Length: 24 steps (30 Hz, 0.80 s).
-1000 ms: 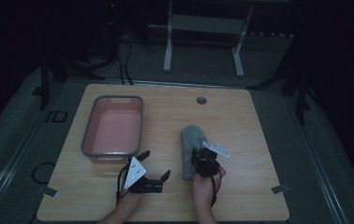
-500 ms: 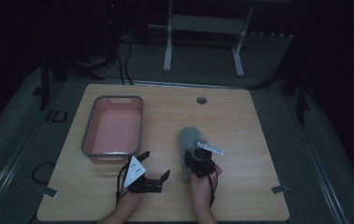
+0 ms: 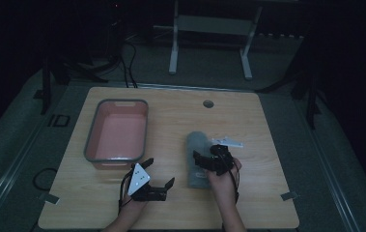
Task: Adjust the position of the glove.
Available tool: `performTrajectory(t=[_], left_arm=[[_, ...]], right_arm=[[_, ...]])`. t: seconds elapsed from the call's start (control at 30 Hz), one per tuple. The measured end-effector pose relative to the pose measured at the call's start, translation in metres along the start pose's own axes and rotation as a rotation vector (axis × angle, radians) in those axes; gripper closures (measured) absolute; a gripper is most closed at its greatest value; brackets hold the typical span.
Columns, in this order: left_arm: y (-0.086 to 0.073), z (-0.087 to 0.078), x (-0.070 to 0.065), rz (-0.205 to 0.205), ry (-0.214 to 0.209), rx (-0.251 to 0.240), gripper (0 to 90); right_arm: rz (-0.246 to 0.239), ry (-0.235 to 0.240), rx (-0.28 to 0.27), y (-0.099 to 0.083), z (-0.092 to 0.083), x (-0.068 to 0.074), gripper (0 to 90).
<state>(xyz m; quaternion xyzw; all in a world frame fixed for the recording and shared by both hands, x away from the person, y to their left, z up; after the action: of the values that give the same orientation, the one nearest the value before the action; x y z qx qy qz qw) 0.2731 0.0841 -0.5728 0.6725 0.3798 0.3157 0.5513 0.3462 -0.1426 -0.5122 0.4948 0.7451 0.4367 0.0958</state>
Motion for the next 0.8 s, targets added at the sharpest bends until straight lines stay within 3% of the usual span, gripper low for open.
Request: performTrajectory(t=[0.07,0.13,0.33,0.5,0.57,0.7,0.8], left_arm=[[-0.001,-0.001,0.0,-0.002,0.002,0.0,0.2],[-0.001,-0.001,0.001,-0.008,0.0,0.0,0.2],[-0.003,-0.002,0.002,-0.002,-0.023,-0.002,0.2],[-0.004,-0.001,0.0,-0.038,-0.029,0.014,0.2],[-0.004,-0.001,0.001,-0.035,-0.022,0.014,0.2],[-0.004,-0.002,0.001,-0.032,-0.003,0.007,0.2],[-0.004,-0.002,0.001,-0.03,-0.006,0.003,0.2]], right_arm=[[-0.028,0.045,0.027,0.004,0.0,-0.002,15.2],[-0.045,0.072,0.018,0.009,0.0,-0.003,15.1],[-0.095,0.104,0.036,0.023,-0.001,-0.014,15.1],[-0.137,0.159,0.061,0.033,0.0,-0.022,14.2],[-0.16,0.178,0.07,0.037,0.002,-0.023,14.2],[-0.281,0.133,0.089,0.039,0.004,-0.024,14.3],[-0.298,0.121,0.089,0.033,0.002,-0.034,14.7]])
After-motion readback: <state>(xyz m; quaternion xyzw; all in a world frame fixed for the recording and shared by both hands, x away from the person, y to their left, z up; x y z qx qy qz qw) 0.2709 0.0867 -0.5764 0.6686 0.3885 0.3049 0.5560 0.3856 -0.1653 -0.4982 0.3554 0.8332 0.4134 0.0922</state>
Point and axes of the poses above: each handheld gripper's, and its own axes: z roughly forward along the jaws, y roughly out of its top, x roughly to its left, the point moved 3 cm from there along z, roughly forward along the jaws, and after that the axes turned 10 degrees about y, right-handed, at the moved point
